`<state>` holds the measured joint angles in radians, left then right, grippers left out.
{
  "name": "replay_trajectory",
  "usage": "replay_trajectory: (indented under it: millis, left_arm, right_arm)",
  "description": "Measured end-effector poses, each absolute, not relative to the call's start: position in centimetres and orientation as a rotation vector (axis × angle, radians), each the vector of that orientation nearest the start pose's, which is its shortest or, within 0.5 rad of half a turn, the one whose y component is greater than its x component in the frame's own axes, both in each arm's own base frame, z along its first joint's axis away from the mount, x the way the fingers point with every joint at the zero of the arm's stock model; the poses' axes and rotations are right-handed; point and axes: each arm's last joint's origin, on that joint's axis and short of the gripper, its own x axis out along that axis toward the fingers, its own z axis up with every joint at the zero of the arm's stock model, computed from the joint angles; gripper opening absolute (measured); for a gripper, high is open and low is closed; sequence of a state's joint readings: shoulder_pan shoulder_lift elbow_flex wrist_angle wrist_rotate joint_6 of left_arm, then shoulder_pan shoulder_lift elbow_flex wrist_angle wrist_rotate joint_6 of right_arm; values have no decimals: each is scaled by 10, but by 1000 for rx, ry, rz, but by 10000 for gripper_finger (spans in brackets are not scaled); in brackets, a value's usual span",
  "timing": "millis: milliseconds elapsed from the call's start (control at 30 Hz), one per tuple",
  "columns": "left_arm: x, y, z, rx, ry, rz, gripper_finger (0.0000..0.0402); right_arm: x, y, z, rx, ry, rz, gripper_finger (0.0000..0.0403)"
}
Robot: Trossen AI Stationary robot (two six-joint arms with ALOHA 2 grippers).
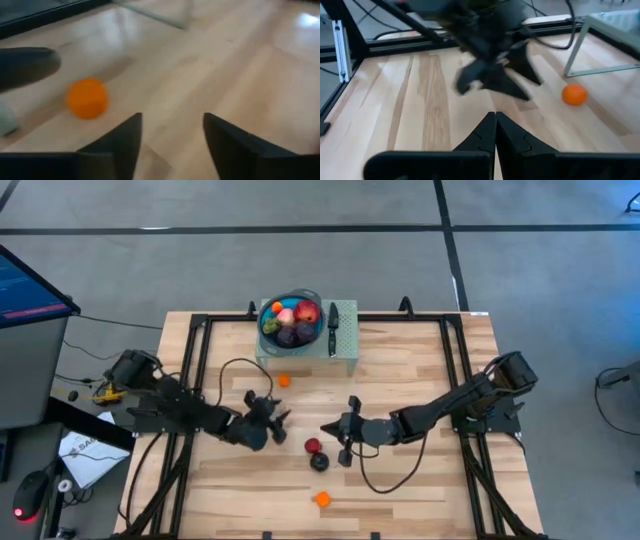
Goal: Pick & Place Fruit
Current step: Put the orange into the blue strainer bowl
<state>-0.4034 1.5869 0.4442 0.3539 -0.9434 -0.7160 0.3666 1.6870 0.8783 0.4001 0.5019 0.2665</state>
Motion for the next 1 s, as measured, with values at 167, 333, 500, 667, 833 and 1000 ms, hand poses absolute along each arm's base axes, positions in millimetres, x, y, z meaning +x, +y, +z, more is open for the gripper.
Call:
replay_trajectory:
  millis: [167, 333, 500, 667, 833, 1000]
  left_arm:
    - [240, -50, 97, -279, 344, 833, 261]
    - [249, -35, 95, -314, 324, 906, 274]
    - [255, -25, 101, -320, 274, 973, 269]
    - [257, -14, 101, -334, 272, 1010, 269]
    - [257, -5, 101, -339, 272, 1044, 269]
    - [257, 0, 93, -346, 318, 1037, 269]
  right_arm:
    - [336, 114, 186, 102, 325, -176, 1]
    - [335, 114, 187, 91, 325, -173, 1]
    - [335, 114, 187, 73, 328, -169, 1]
    - [335, 114, 187, 72, 331, -170, 1]
    - [335, 114, 187, 69, 331, -168, 1]
    - [335, 115, 187, 69, 331, -166, 1]
